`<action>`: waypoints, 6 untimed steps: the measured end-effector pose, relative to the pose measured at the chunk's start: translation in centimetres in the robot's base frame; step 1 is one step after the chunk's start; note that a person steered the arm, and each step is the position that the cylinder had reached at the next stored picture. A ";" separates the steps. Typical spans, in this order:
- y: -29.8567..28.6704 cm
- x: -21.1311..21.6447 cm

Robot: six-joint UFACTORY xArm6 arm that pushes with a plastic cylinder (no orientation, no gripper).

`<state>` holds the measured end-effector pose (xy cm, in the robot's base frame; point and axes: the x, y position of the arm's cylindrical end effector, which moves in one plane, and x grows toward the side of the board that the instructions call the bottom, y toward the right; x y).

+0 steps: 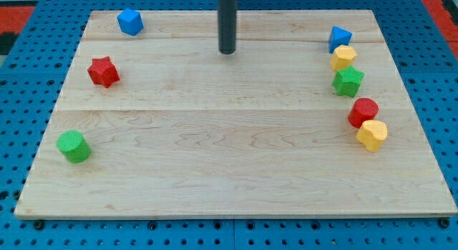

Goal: Push the blue cube to the top center

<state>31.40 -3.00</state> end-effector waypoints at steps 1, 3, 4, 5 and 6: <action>-13.8 0.9; -21.5 -6.0; -20.6 -7.5; -21.2 -8.8; -13.2 -8.8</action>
